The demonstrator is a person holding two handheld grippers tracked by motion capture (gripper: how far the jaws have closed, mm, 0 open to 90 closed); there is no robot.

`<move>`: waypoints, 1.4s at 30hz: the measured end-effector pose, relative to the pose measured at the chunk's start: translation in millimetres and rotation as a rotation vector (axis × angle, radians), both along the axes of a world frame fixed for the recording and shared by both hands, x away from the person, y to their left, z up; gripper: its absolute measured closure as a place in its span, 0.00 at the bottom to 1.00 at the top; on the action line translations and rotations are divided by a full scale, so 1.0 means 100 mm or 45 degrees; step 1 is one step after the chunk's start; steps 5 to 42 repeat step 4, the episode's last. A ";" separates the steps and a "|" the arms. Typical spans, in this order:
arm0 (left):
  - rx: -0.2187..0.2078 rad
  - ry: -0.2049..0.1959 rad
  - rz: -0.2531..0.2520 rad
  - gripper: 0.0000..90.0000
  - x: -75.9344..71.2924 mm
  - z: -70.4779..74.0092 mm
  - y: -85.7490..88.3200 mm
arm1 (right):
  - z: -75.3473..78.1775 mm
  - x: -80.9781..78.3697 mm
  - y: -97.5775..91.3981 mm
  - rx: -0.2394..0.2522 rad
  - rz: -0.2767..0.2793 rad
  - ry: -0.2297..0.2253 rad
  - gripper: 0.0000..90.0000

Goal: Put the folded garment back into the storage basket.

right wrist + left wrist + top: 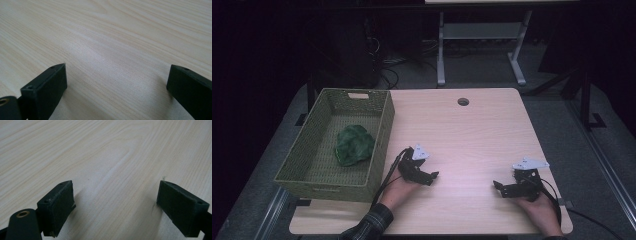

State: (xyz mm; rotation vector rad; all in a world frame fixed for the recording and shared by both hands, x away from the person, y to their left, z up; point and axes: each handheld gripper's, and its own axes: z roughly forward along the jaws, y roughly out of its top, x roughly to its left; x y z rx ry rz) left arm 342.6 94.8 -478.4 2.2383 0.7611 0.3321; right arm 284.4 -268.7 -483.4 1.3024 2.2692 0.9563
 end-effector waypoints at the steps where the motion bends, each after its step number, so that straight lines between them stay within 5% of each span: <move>1: 0.000 0.000 0.000 0.15 0.00 0.00 0.00 | 0.00 0.00 0.00 0.000 0.000 0.000 0.03; 42: -0.001 0.000 -0.001 0.15 0.00 0.00 0.00 | 0.00 0.00 0.00 0.000 0.000 0.000 0.03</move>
